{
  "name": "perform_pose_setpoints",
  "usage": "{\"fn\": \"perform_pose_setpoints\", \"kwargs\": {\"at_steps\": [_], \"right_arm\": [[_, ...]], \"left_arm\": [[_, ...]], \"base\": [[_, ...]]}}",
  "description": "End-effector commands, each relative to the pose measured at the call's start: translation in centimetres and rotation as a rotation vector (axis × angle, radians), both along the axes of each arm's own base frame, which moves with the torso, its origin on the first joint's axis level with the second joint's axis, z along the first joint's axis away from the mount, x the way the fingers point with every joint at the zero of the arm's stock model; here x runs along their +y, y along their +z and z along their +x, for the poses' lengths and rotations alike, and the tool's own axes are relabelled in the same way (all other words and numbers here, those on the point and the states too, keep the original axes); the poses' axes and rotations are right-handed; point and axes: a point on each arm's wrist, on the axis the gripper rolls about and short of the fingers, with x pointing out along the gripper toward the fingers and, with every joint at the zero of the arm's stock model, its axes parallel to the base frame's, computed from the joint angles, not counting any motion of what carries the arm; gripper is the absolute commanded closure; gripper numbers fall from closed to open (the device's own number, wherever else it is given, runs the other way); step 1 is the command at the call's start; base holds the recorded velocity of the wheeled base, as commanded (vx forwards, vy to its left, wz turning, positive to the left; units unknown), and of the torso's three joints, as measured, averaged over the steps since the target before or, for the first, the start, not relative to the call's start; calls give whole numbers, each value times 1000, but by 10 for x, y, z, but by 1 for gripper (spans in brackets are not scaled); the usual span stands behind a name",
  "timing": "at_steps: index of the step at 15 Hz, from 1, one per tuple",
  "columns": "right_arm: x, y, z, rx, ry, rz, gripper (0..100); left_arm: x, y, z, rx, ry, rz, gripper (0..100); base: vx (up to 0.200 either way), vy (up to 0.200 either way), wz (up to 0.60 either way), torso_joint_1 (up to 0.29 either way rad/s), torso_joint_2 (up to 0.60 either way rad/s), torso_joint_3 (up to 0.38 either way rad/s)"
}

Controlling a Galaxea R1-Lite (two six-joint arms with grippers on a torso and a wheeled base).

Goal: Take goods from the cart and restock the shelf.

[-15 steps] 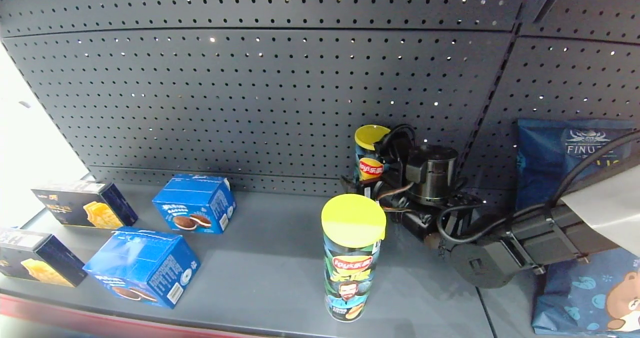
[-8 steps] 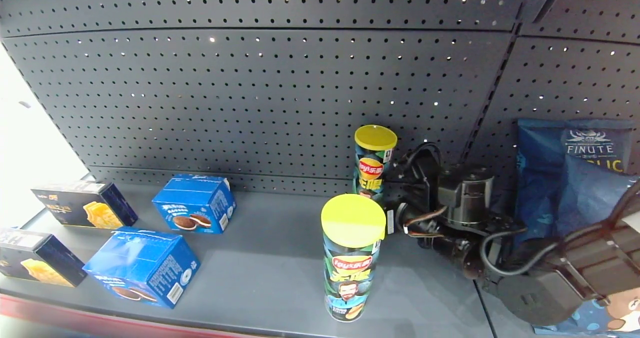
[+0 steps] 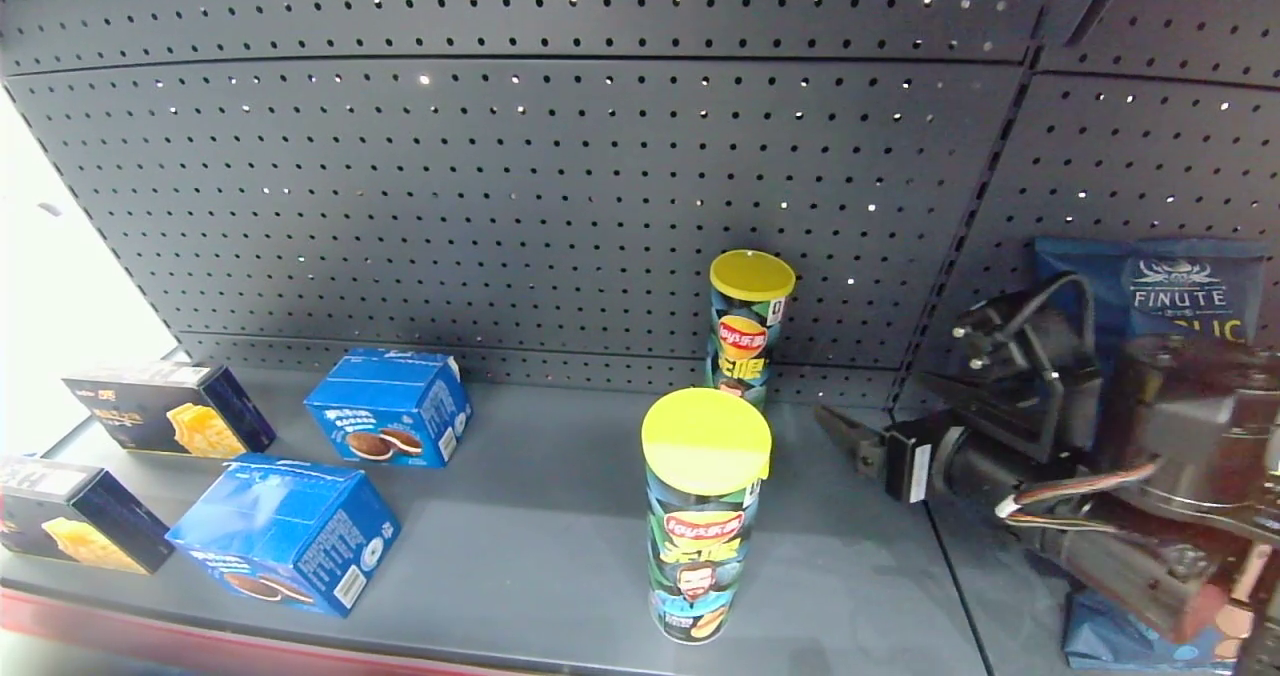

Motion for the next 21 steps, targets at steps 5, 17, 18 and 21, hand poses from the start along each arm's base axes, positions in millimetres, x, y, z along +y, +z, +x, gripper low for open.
{"fn": "perform_pose_setpoints", "kwargs": {"at_steps": [5, 17, 18, 21], "right_arm": [[-112, 35, -118, -144, -96, 18, 0], [-148, -100, -215, -71, -453, 64, 0], [-149, -102, -216, -52, -475, 67, 0], [-150, -106, -219, -56, -443, 99, 0]], "left_arm": [[0, 0, 0, 2, 0, 0, 0], [0, 0, 0, 2, 0, 0, 0], [0, 0, 0, 2, 0, 0, 0], [0, 0, 0, 2, 0, 0, 0]], "base": [[0, 0, 0, 0, 0, 0], [0, 0, 0, 0, 0, 0], [0, 0, 0, 0, 0, 0], [0, 0, 0, 0, 0, 0]]}}
